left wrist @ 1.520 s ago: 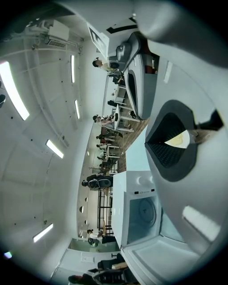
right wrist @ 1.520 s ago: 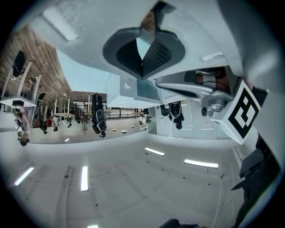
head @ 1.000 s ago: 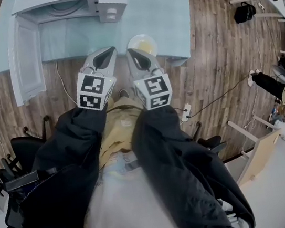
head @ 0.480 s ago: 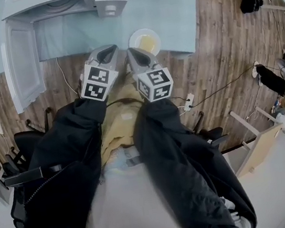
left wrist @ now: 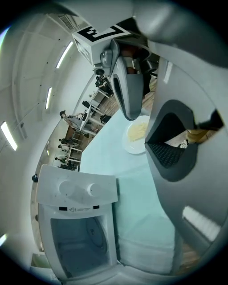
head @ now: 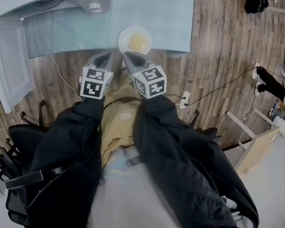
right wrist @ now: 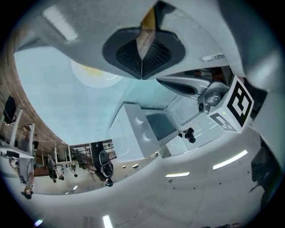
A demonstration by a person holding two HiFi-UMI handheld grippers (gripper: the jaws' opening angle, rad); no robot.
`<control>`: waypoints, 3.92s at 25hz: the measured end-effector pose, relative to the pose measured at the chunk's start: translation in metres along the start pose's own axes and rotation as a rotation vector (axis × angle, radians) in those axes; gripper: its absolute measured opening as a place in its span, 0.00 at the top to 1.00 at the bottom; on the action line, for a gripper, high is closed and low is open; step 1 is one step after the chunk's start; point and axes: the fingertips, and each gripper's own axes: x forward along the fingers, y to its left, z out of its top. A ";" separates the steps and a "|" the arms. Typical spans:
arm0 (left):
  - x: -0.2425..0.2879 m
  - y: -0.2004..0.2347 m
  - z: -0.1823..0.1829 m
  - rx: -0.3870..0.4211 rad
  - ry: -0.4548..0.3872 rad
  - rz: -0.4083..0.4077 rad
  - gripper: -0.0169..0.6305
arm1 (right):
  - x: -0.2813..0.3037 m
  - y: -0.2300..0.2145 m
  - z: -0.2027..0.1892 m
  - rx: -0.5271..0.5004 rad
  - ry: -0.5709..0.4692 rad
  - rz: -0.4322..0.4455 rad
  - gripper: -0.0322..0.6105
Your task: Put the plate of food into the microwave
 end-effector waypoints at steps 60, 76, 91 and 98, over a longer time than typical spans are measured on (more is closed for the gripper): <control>0.070 -0.019 -0.046 -1.102 -0.230 -0.537 0.95 | -0.037 -0.076 -0.051 -0.018 0.197 -0.057 0.95; -0.040 0.102 -0.043 -1.249 -0.588 -0.425 0.95 | 0.040 0.018 -0.014 -0.218 0.262 0.100 0.95; -0.071 0.172 -0.009 -1.286 -0.737 -0.427 0.95 | 0.094 0.059 0.018 -0.285 0.279 0.104 0.95; -0.072 0.214 0.019 -1.299 -0.808 -0.409 0.95 | 0.109 0.053 0.027 -0.259 0.302 0.093 0.95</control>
